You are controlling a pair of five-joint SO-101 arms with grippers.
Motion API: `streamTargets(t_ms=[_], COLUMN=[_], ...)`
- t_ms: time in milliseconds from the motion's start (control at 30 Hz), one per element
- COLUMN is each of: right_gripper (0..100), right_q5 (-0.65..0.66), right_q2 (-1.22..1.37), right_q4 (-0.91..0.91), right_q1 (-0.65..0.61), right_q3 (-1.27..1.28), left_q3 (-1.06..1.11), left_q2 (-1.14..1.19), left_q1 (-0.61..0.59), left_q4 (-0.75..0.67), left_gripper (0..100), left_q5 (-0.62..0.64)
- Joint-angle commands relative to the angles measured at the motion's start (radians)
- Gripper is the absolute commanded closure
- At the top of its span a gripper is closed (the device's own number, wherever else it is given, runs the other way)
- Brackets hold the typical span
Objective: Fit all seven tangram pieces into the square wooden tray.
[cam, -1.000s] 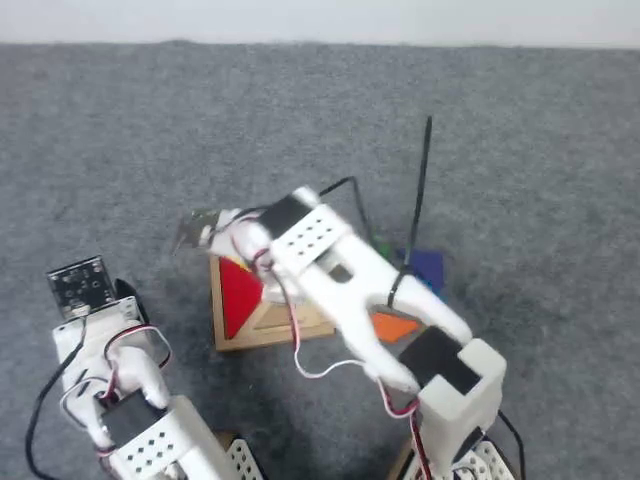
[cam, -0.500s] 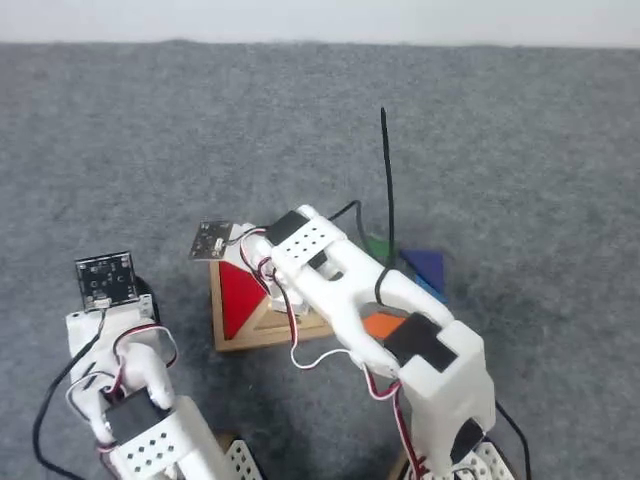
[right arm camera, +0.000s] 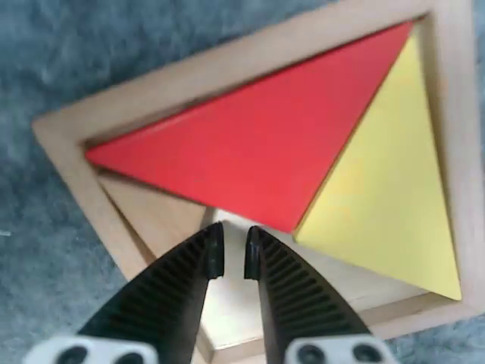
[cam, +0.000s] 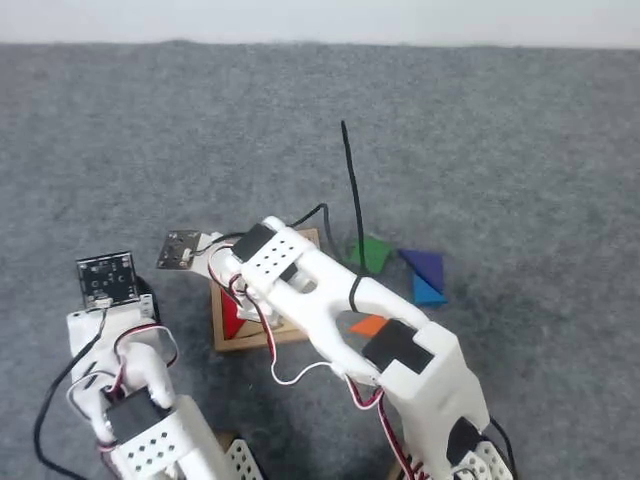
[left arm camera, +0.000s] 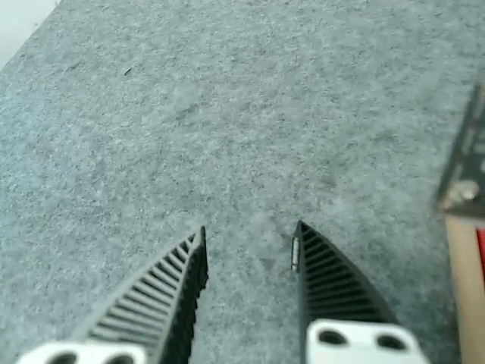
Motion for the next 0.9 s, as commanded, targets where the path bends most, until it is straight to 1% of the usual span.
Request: streamTargets(t_ms=[0, 167, 300, 433, 600, 767, 800, 867], right_gripper=[94.0, 94.0, 94.0, 94.0, 93.5, 93.2, 91.9, 84.8], right_q5=[-0.023, -0.020, -0.018, -0.018, -0.015, 0.107, 0.123, 0.149], right_q2=[-0.015, -0.058, -0.165, -0.248, -0.338, -0.417, -0.421, -0.412], right_q4=[-0.005, 0.044, 0.111, 0.156, 0.166, 0.128, 0.107, 0.047], right_q1=[-0.010, -0.004, 0.041, 0.153, 0.283, 0.415, 0.441, 0.478], right_q3=[-0.063, -0.066, -0.057, -0.055, 0.037, 0.166, 0.181, 0.198], left_q3=[-0.028, -0.028, -0.027, -0.027, -0.027, -0.027, -0.027, -0.027], left_q2=[-0.025, -0.025, -0.025, -0.025, -0.025, -0.025, -0.025, -0.025], left_q1=[0.009, 0.009, 0.009, 0.009, 0.011, 0.011, 0.011, 0.012], left_q4=[0.005, 0.005, 0.005, 0.006, 0.006, 0.006, 0.006, 0.006], left_gripper=[82, 82, 82, 82, 82, 82, 82, 82], left_q5=[-0.011, -0.011, -0.011, -0.011, -0.011, -0.011, -0.011, -0.011])
